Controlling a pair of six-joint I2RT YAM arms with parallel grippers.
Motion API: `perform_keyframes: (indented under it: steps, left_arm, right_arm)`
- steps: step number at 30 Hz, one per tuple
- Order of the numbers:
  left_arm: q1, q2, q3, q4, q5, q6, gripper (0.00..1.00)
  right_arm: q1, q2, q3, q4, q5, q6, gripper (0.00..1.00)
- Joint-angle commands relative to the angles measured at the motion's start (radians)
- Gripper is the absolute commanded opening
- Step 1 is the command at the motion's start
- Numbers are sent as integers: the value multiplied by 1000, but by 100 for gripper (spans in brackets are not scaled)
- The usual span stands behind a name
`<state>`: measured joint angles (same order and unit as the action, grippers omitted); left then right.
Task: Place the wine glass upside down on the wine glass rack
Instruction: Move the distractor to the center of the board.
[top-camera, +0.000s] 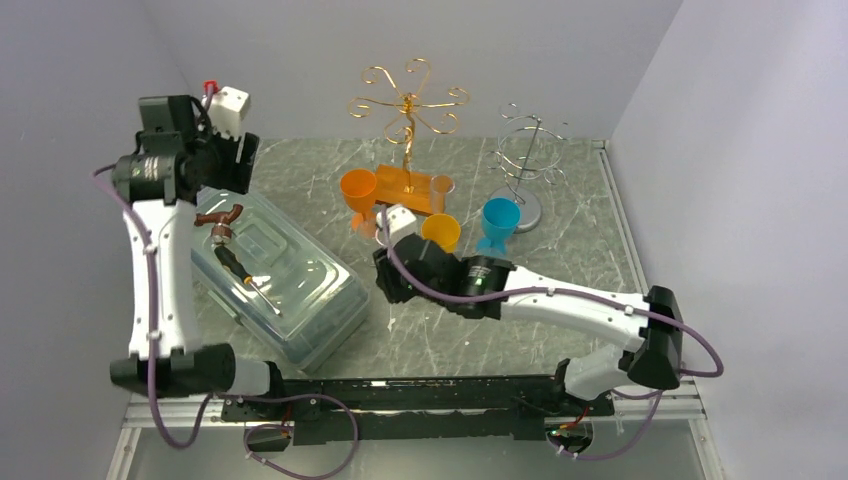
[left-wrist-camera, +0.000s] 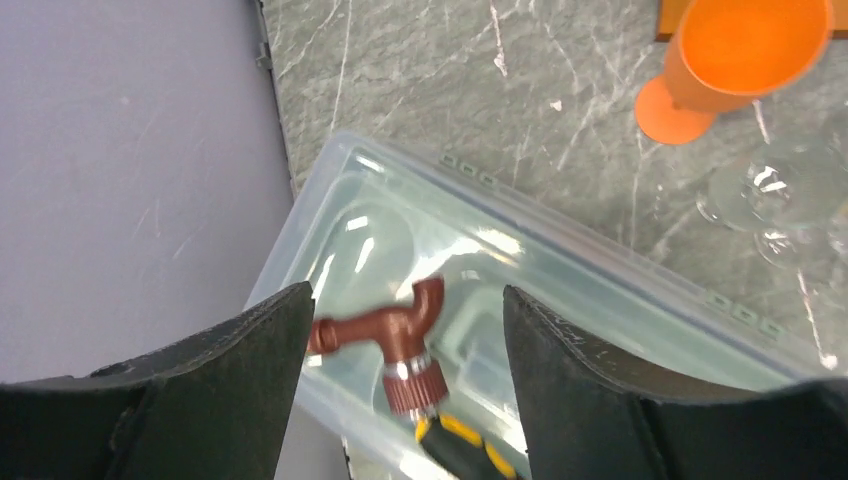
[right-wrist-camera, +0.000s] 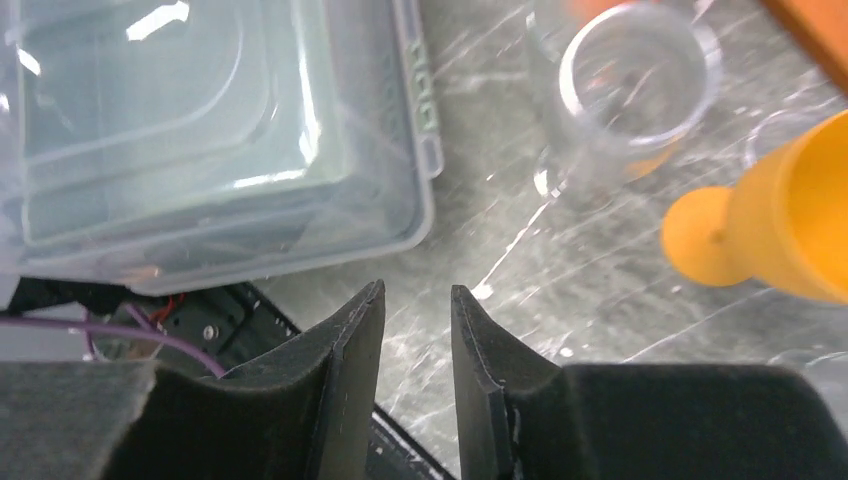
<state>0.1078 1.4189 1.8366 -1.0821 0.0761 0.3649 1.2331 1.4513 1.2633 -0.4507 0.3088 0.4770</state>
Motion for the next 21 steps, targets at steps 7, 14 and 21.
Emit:
perform_keyframes:
  steps: [7, 14, 21]
  left_arm:
    - [47, -266, -92, -326, -141, 25, 65]
    - [80, -348, -199, -344, -348, 130, 43]
    - [142, -349, -334, -304, -381, 153, 26]
  right_arm:
    - [-117, 77, 151, 45, -32, -127, 30]
    - [-123, 189, 248, 57, -57, -149, 27]
    - [-99, 196, 199, 83, -65, -147, 24]
